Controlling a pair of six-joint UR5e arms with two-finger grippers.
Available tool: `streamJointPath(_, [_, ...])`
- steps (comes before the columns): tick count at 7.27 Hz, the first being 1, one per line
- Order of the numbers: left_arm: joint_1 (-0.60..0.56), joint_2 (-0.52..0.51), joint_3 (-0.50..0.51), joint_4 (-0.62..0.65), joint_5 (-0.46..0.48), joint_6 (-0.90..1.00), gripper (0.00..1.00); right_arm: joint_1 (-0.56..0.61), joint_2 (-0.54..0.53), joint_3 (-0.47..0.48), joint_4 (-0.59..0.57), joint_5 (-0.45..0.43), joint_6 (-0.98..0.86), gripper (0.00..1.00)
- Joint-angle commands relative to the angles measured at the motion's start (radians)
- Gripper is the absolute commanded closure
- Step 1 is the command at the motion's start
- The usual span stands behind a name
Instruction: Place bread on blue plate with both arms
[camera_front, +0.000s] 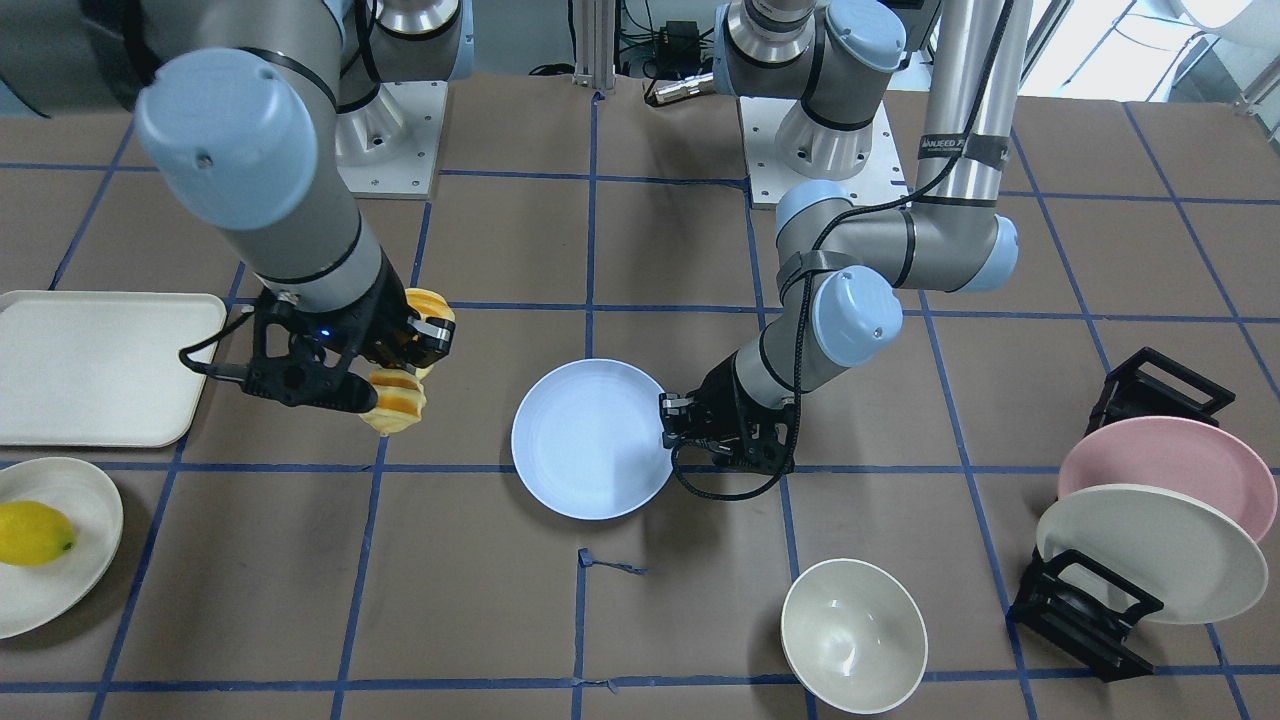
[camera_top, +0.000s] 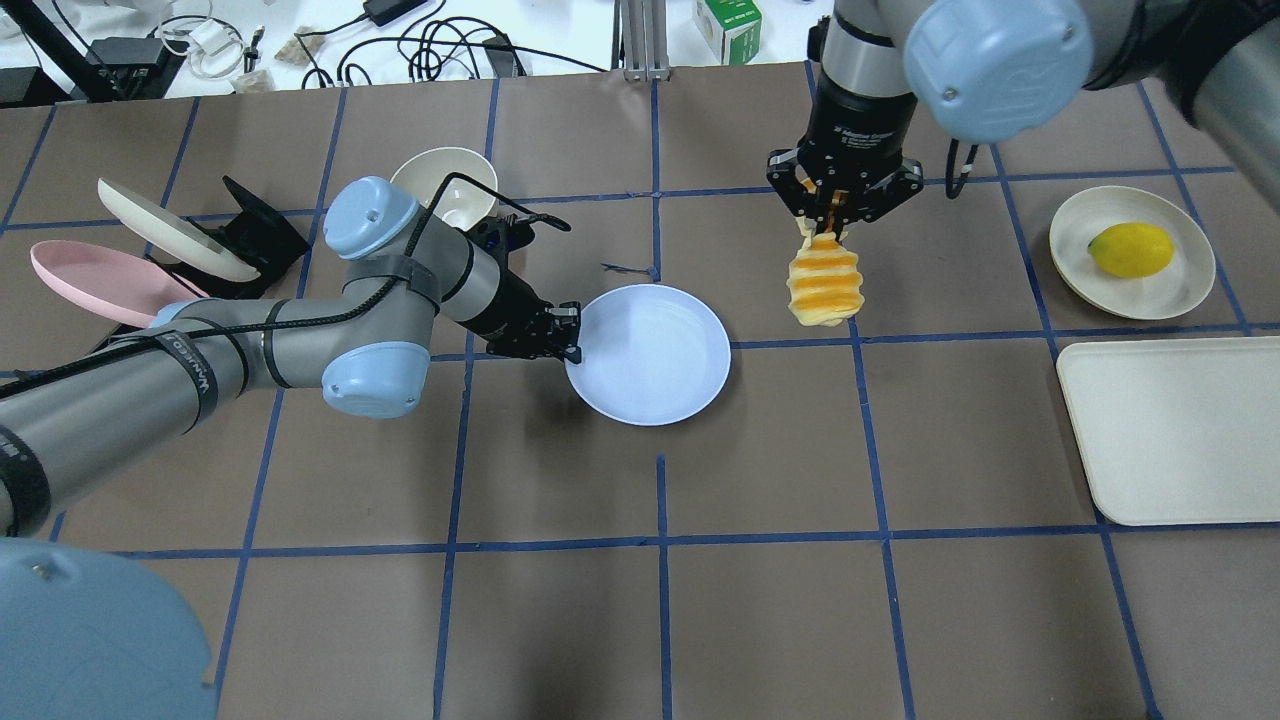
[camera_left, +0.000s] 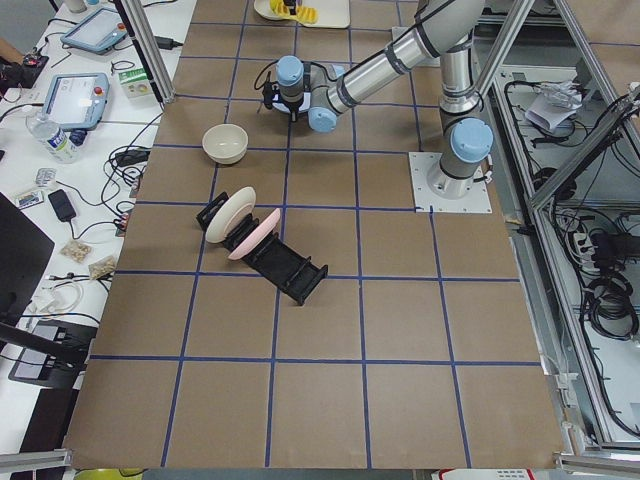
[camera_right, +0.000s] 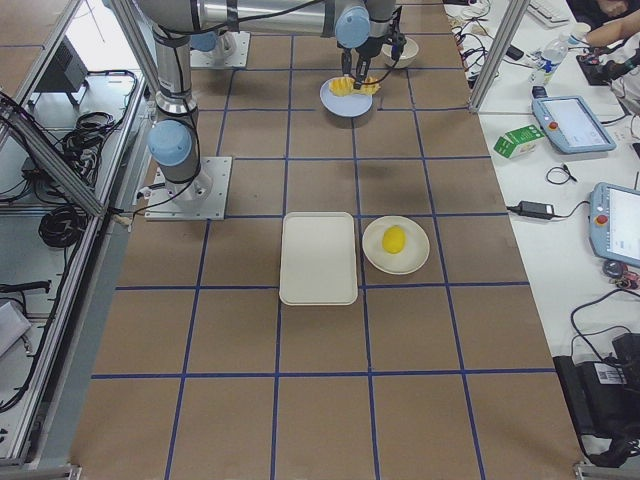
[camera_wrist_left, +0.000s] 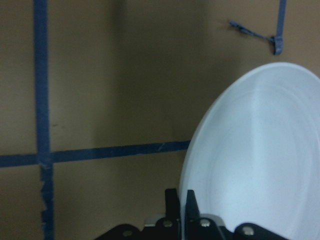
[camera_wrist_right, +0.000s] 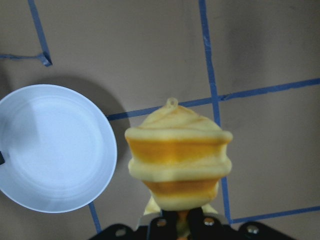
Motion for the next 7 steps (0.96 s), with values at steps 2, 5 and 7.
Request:
streamJointPath(2, [-0.015,-0.014,0.008,0.030,0.010,-0.081,0.19,0.093,0.094,0.025,-0.128,0.006,0.064,1.00])
streamJointPath(5, [0.022,0.055,0.037,-0.002,0.248,-0.112,0.00,0.164,0.177,0.076,-0.303,0.020,0.084,1.00])
streamJointPath(7, [0.023,0.136,0.171,-0.318,0.337,-0.110,0.00,0.212,0.237,0.077,-0.376,0.053,0.164,1.00])
